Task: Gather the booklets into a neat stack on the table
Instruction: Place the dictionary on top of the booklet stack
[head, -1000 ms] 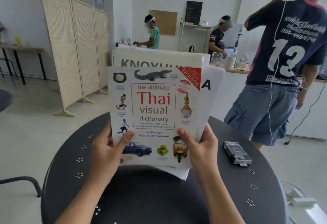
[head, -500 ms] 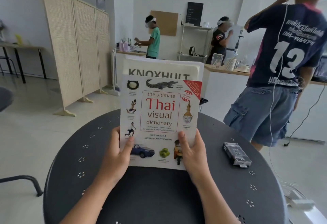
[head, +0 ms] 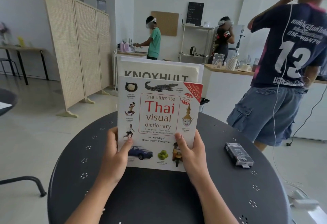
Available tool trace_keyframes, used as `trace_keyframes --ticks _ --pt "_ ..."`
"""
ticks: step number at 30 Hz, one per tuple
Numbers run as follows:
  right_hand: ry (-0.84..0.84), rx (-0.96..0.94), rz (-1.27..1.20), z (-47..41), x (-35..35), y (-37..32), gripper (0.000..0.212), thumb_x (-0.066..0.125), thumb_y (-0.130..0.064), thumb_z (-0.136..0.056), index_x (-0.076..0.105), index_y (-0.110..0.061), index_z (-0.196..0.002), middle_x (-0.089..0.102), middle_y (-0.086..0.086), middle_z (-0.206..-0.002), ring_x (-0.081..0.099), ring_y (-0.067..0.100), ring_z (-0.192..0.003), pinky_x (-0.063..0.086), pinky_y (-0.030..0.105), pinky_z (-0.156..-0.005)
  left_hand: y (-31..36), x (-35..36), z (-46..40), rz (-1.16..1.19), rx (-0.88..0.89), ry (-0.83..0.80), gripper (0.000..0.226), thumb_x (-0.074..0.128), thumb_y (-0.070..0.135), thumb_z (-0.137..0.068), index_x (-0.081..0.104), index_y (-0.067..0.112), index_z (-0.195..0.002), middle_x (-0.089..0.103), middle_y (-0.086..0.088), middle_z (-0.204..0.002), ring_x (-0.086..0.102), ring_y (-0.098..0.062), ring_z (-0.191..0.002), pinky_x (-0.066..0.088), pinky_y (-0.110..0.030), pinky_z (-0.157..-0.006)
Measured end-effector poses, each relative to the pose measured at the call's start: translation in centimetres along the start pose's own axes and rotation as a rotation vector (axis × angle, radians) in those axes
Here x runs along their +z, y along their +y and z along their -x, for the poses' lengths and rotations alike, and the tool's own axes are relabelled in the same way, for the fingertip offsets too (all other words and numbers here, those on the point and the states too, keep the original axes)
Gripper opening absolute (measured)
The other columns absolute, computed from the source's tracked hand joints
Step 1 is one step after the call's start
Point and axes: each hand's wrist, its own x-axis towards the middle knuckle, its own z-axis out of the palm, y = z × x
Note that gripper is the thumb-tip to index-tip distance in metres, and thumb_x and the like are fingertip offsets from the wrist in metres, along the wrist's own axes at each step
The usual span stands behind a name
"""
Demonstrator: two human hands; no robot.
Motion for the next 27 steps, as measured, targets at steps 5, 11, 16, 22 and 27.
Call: trace_keyframes --ticks 5,11,16,22,27 --pt "-0.033 0.081 0.080 0.1 -0.3 0.8 0.028 0.057 -0.032 -0.099 0.050 -0.023 -0.125 0.075 -0.006 -0.116 0.076 0.009 -0.101 0.064 0.031 -0.074 -0.2 -0.4 0.0 -0.058 -0.088 -0.037 0.019 0.053 0.015 -0.100 0.053 0.020 -0.119 0.071 0.000 -0.114 0.067 -0.014 -0.106 0.052 -0.040 -0.093" --pt "0.001 0.212 0.302 -0.2 0.0 0.4 0.015 0.050 -0.031 -0.105 0.052 -0.019 -0.114 0.073 -0.011 -0.103 0.071 -0.008 -0.076 0.052 0.010 -0.055 -0.2 -0.5 0.1 -0.298 -0.031 -0.020 0.029 0.049 0.019 -0.101 0.051 0.026 -0.129 0.069 0.012 -0.113 0.067 -0.007 -0.102 0.052 -0.030 -0.083" --pt "0.030 0.371 0.479 -0.7 0.1 1.1 0.024 0.050 -0.036 -0.104 0.064 -0.017 -0.104 0.075 -0.005 -0.095 0.072 0.010 -0.081 0.049 0.018 -0.056 -0.5 -0.4 -0.3 -0.549 -0.120 -0.005 0.017 0.050 0.023 -0.099 0.065 0.024 -0.106 0.073 0.007 -0.095 0.065 -0.004 -0.083 0.042 -0.018 -0.060" --pt "0.066 0.473 0.483 -0.6 0.4 1.0 0.016 0.054 -0.023 -0.098 0.069 -0.017 -0.099 0.079 -0.003 -0.093 0.076 0.016 -0.079 0.050 0.023 -0.055 -0.9 -0.3 -0.7 -0.790 -0.089 0.110 0.024 0.057 0.027 -0.093 0.074 0.012 -0.092 0.075 -0.003 -0.085 0.061 -0.022 -0.075 0.050 -0.032 -0.066" --pt "0.013 0.446 0.499 0.5 1.1 0.6 0.013 0.056 -0.022 -0.096 0.068 -0.023 -0.100 0.078 -0.010 -0.084 0.077 0.012 -0.080 0.054 0.019 -0.053 -1.7 -1.5 -0.6 -1.019 -0.116 0.100 0.042 0.046 0.052 -0.092 0.076 0.023 -0.096 0.069 -0.006 -0.093 0.054 -0.035 -0.097 0.047 -0.044 -0.084"
